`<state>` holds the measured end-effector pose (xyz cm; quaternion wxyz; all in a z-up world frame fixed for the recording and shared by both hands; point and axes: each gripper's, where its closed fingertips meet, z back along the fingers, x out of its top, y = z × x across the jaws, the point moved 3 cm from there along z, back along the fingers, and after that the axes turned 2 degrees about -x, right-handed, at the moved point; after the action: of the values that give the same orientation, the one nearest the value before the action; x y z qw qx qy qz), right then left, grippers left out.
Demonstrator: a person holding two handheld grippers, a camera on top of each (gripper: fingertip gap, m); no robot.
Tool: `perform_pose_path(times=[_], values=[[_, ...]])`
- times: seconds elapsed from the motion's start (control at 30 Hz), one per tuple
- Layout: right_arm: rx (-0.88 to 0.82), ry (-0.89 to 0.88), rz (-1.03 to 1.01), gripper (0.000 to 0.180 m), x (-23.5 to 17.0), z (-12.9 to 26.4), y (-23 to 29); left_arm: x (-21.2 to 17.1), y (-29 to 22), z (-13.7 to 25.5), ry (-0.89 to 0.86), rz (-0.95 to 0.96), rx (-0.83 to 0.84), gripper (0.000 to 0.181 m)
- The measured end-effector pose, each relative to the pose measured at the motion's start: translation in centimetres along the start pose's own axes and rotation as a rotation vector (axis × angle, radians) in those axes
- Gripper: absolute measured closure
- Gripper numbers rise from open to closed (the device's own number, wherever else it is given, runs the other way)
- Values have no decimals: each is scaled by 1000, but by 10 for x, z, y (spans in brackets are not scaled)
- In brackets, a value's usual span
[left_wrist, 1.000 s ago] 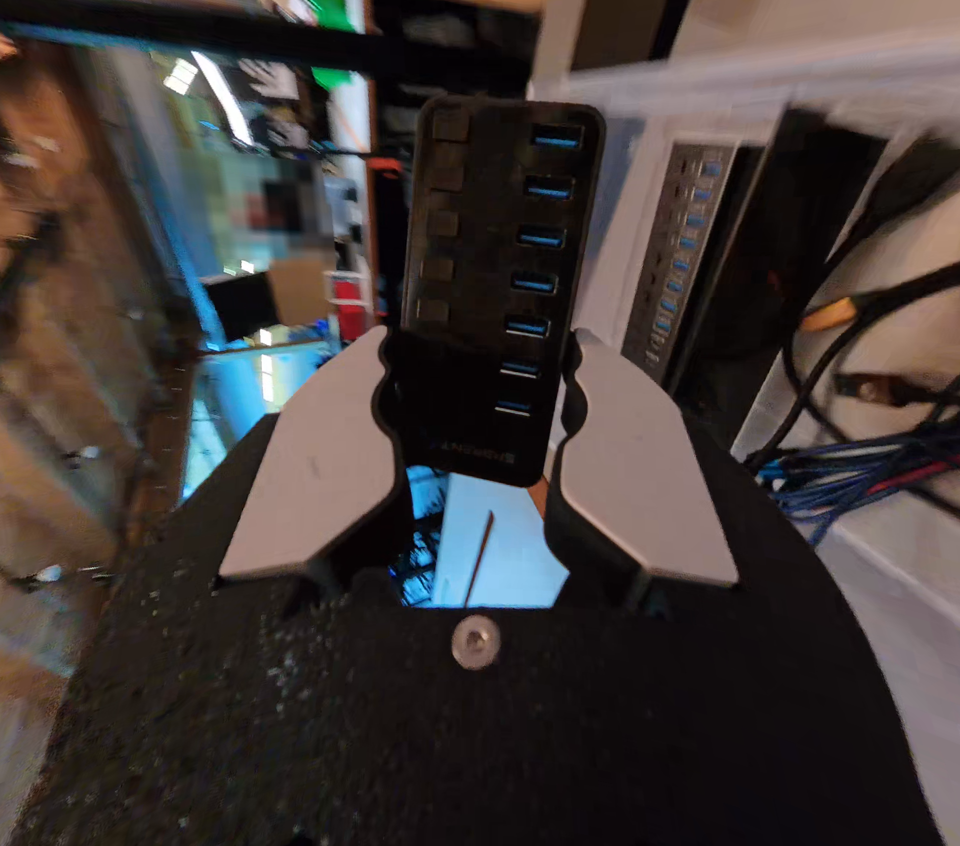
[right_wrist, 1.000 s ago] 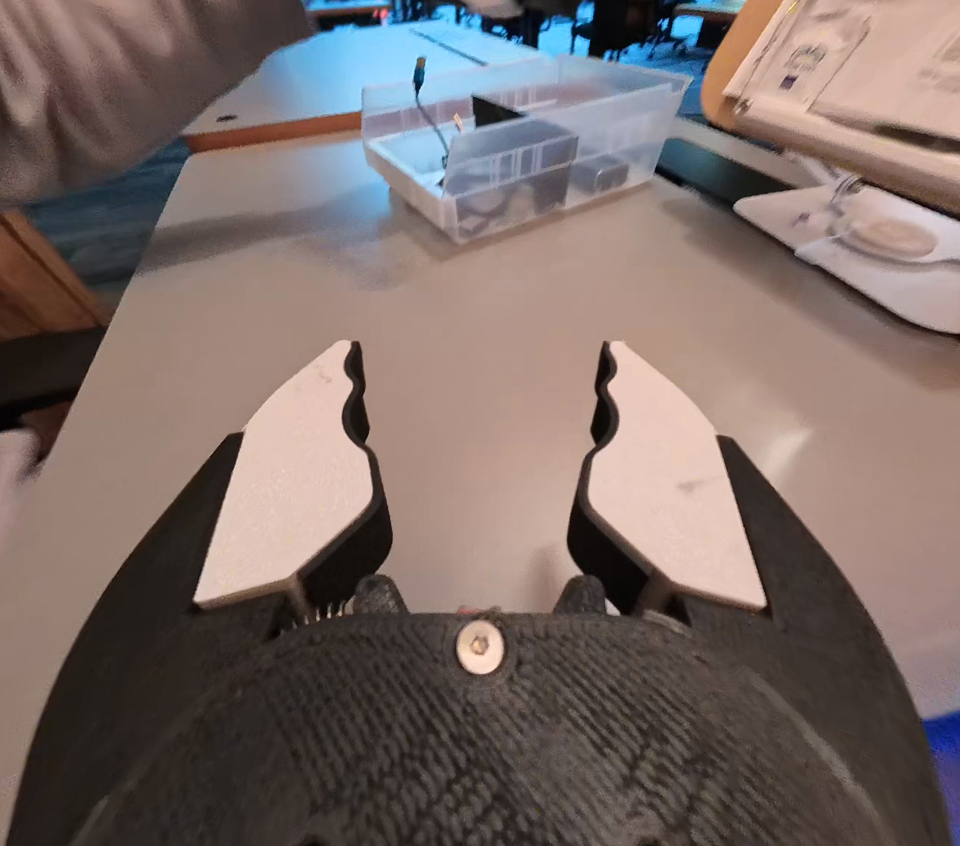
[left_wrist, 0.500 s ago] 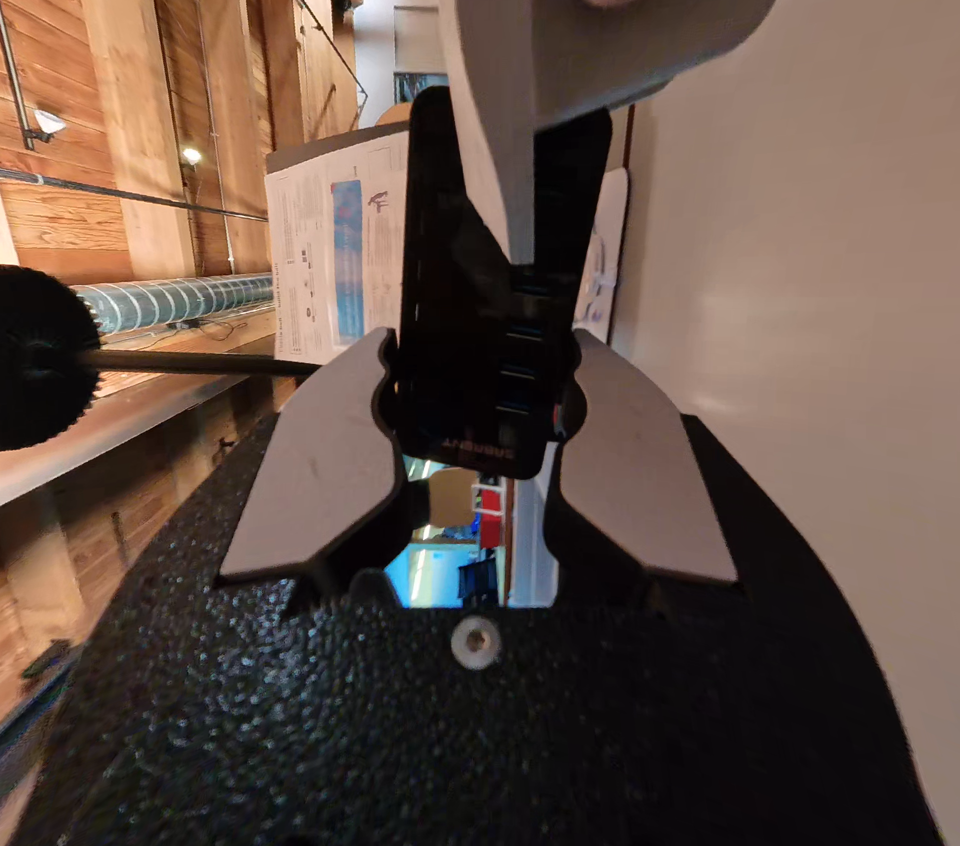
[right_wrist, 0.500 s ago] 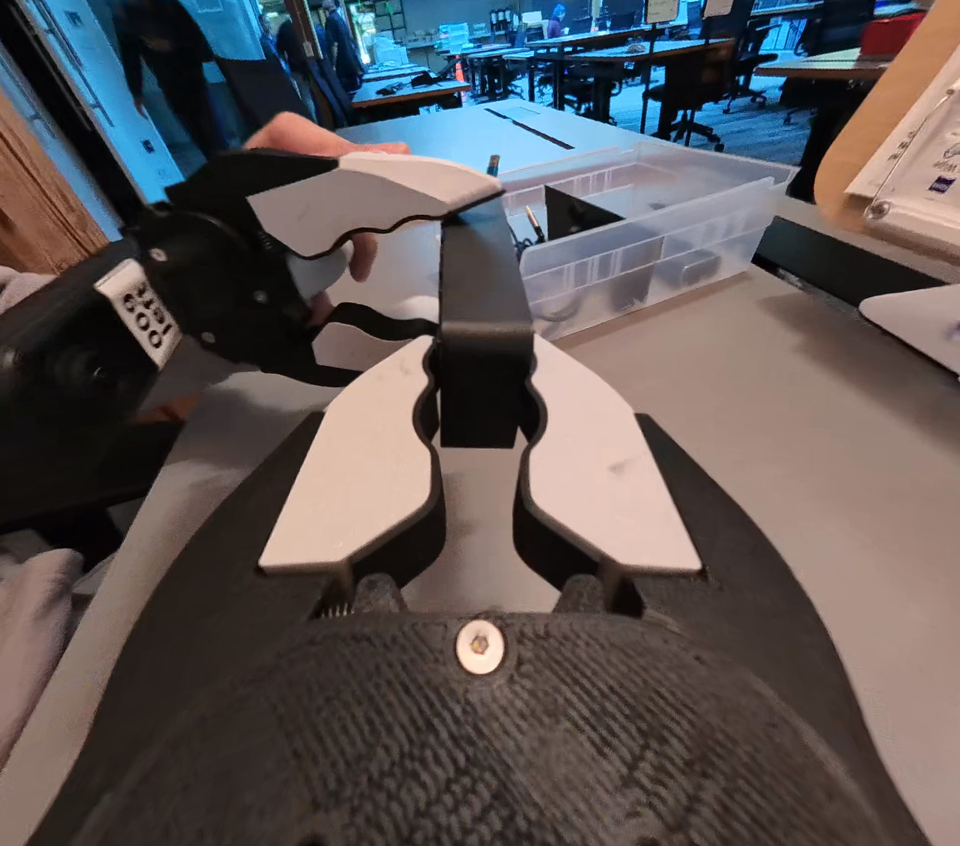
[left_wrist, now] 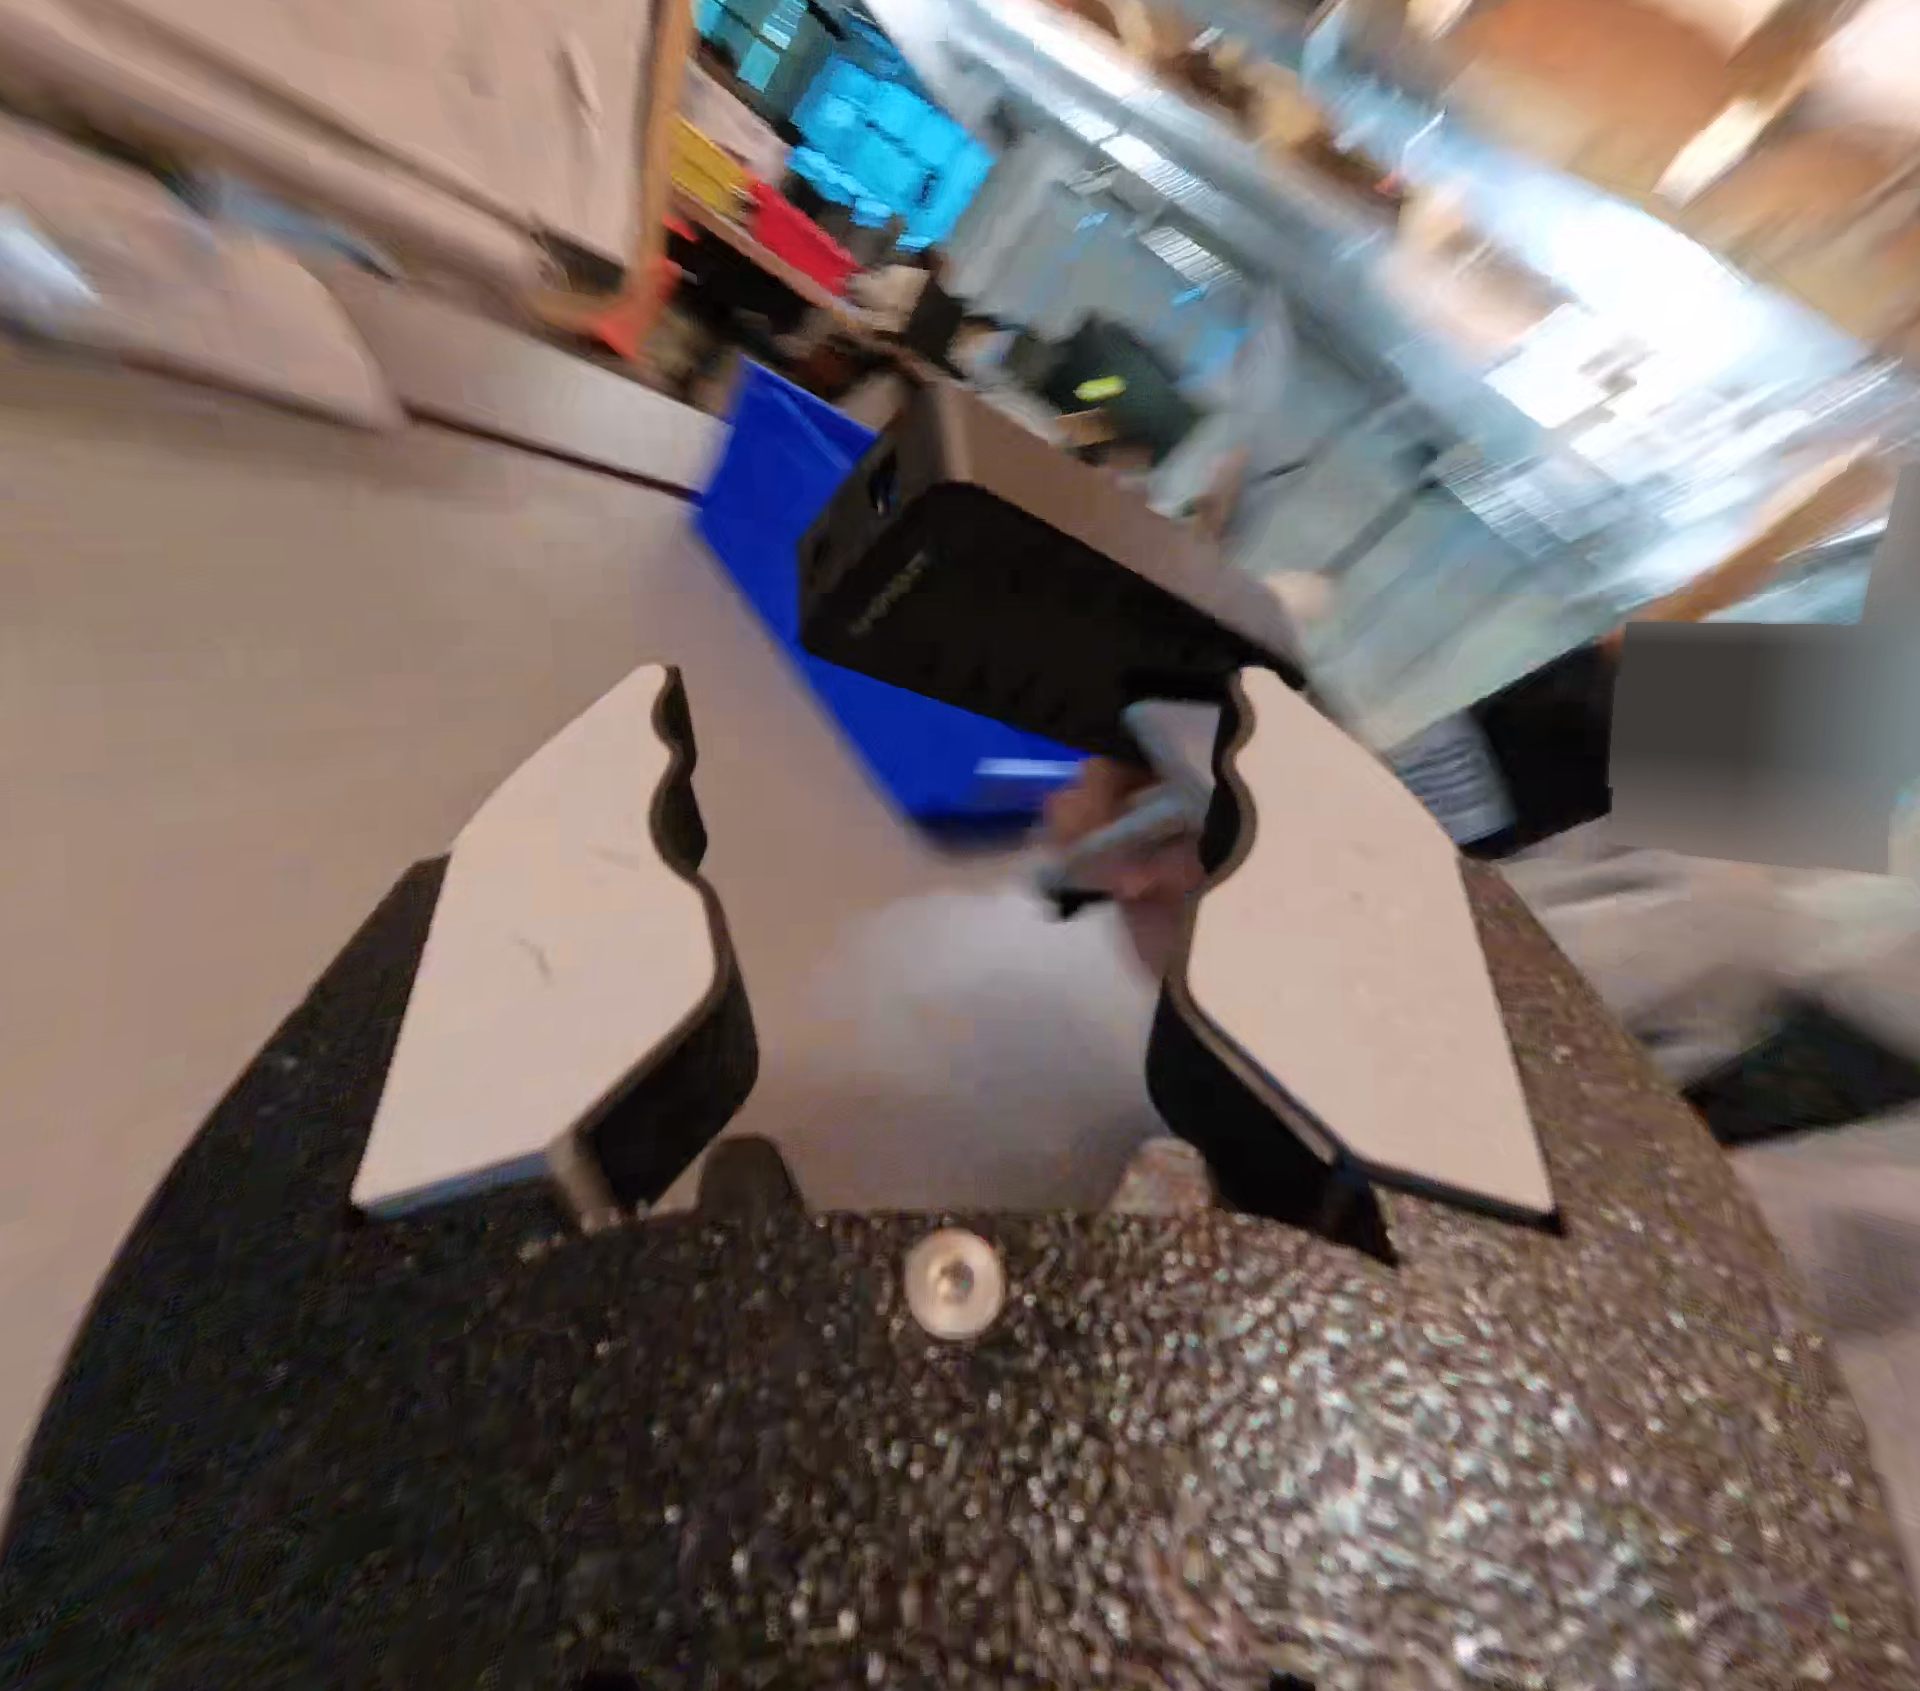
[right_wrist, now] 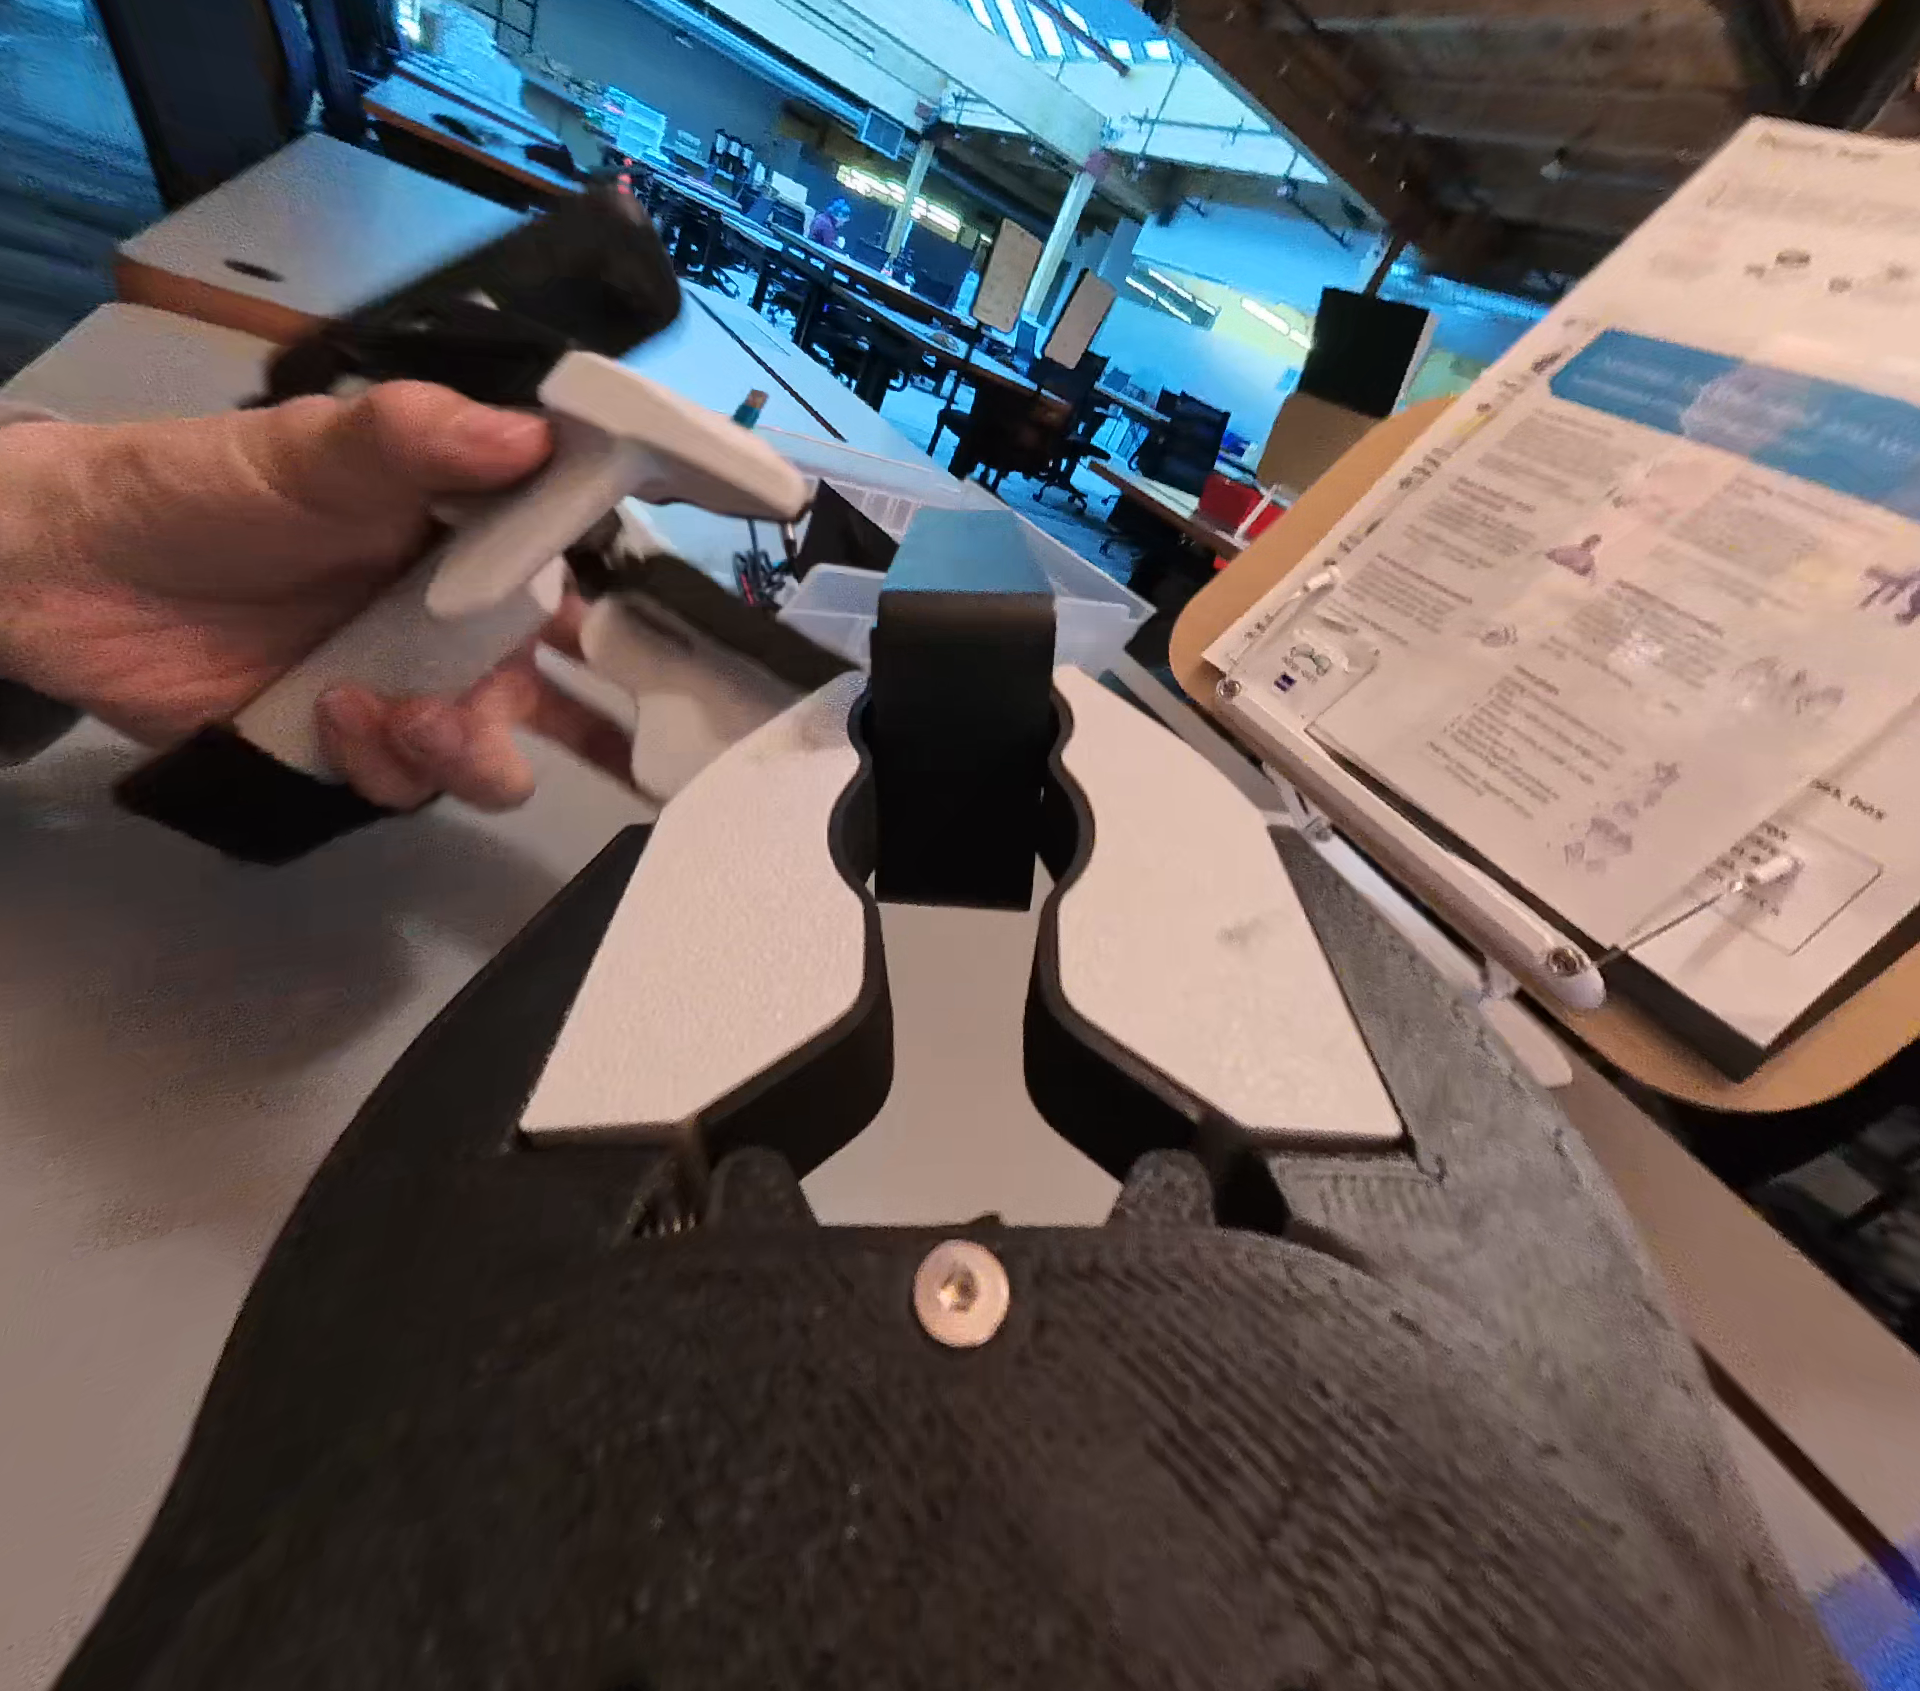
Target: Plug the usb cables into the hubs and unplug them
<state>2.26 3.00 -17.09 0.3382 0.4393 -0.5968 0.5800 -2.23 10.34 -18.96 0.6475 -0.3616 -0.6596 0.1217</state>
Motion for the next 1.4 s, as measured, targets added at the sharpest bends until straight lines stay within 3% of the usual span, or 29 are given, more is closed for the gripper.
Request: perform_pose_path(times=[0.1,0.17,0.23,0.37,0.53,0.63,0.73,0.87,0.93,1.0,1.2,1.3,1.4], values=[[17,-3,81,152,1,-3,13,-13,-7,-9,-38,455,-257,85],[19,23,140,152,-4,-6,19,-12,-9,-11,-105,640,-393,92],[31,38,153,152,-9,-7,24,-13,-5,-12,-143,699,-420,110],[34,60,171,153,-17,-10,28,-10,8,-9,-201,711,-376,121],[97,68,115,147,-25,-10,34,-4,2,-3,-121,372,-298,122],[174,43,-87,109,-23,-10,34,7,-5,1,-45,89,-247,122],[300,50,-349,89,-25,-10,35,12,-14,4,92,-242,-228,122],[484,41,-560,98,-23,-9,52,2,-32,4,273,-532,-310,122],[497,70,-517,102,-27,-10,60,-9,-37,3,353,-607,-355,122],[456,101,-406,120,-33,-10,61,-21,-38,2,414,-640,-382,122],[436,135,-335,120,-39,-11,57,-26,-36,3,454,-724,-353,122],[398,148,-291,120,-41,-10,52,-11,-39,7,450,-867,-268,117],[400,128,-288,120,-41,-9,51,-7,-39,15,605,-976,-221,120]])
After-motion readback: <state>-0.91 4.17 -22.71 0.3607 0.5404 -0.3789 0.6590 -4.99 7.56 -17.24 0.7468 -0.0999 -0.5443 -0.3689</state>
